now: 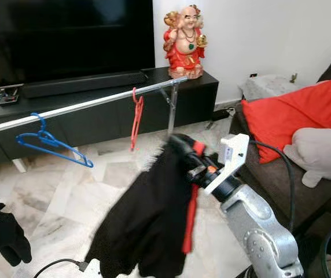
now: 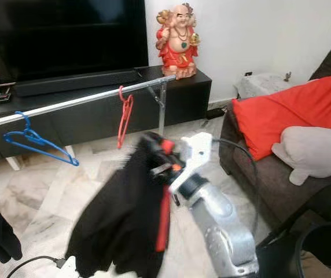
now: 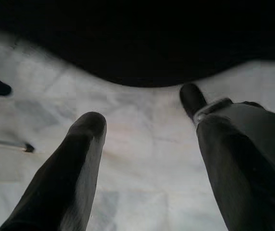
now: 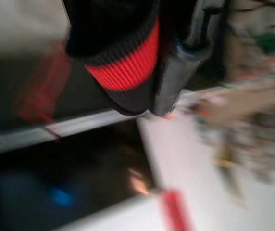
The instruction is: Hang hanger
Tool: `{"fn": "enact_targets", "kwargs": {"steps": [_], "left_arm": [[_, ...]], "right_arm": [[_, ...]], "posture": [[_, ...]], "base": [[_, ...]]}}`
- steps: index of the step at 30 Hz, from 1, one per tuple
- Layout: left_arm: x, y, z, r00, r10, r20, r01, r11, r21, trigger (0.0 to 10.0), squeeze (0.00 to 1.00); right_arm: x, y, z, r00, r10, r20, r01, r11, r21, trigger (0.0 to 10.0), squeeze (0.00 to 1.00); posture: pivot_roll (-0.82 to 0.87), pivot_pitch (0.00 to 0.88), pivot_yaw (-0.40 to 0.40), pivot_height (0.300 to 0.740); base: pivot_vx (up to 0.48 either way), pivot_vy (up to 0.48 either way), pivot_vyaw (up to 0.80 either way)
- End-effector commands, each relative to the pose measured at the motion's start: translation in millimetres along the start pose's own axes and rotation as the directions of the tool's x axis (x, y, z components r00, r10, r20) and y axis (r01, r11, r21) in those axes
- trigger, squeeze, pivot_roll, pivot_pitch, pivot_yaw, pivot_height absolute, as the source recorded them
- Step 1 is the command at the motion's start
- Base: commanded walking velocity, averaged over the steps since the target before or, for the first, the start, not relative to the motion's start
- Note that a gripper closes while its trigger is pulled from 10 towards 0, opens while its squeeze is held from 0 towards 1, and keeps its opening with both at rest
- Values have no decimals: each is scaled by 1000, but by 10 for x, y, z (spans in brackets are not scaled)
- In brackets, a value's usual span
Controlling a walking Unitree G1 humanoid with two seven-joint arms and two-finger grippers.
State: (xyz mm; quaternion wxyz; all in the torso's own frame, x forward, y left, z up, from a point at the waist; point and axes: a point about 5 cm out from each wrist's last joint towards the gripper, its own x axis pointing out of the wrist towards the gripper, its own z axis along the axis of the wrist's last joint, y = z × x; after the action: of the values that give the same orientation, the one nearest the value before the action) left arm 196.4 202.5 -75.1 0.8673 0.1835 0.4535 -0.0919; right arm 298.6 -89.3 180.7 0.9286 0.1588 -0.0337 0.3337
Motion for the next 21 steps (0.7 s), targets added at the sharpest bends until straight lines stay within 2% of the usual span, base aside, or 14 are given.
{"fn": "enact_targets", "kwargs": {"steps": [1,3,4,5,6,7,9,10,12,14,17,21], "left_arm": [[-8,37,2,999,28,24,-28,999,30,10000,0],[-9,44,33,998,36,52,-39,998,46,10000,0],[-9,75,86,996,38,83,-44,996,75,10000,0],[-23,209,255,985,33,171,-53,992,118,10000,0],[-23,209,255,985,33,171,-53,992,118,10000,0],[-61,381,493,962,13,272,-56,987,152,10000,0],[-85,486,687,946,8,325,-65,984,167,10000,0],[-129,583,968,918,-7,396,-69,981,179,10000,0],[-186,633,1194,889,-48,454,-50,978,201,10000,0],[-253,605,1454,850,-148,506,8,963,269,10000,0],[-266,572,1536,838,-162,521,5,957,290,10000,0],[-275,540,1595,822,-130,555,-19,967,255,10000,0]], "right_arm": [[-24,-254,-112,979,-196,-58,199,978,63,10000,0],[-84,-467,-310,925,-347,-157,365,924,111,10000,0],[-134,-578,-445,881,-420,-217,451,885,118,10000,0],[-203,-698,-609,824,-495,-276,542,831,127,10000,0],[-203,-698,-609,824,-495,-276,542,831,127,10000,0],[-230,-750,-689,798,-526,-295,583,797,156,10000,0],[-230,-768,-726,787,-535,-307,600,780,179,10000,0],[-222,-793,-765,760,-556,-337,631,756,176,10000,0],[-202,-803,-789,748,-563,-353,643,745,175,10000,0],[-136,-796,-839,734,-555,-391,650,741,168,10000,0],[-73,-793,-871,729,-555,-400,651,743,156,10000,0],[-53,-828,-837,717,-591,-369,663,743,98,10000,0]], "posture": [[-61,32,57,740],[-58,36,58,740],[-54,39,60,740],[-47,39,61,740],[-47,39,61,740],[-43,44,60,740],[-43,46,59,740],[-44,50,58,740],[-43,53,58,740],[-35,56,60,740],[-35,57,63,740],[-42,66,61,740]], "base": [[0,0,0],[0,0,0],[0,0,0],[0,0,0],[0,0,0],[0,0,0],[0,0,0],[0,0,0],[0,0,0],[0,0,0],[0,0,0],[0,0,200]]}}
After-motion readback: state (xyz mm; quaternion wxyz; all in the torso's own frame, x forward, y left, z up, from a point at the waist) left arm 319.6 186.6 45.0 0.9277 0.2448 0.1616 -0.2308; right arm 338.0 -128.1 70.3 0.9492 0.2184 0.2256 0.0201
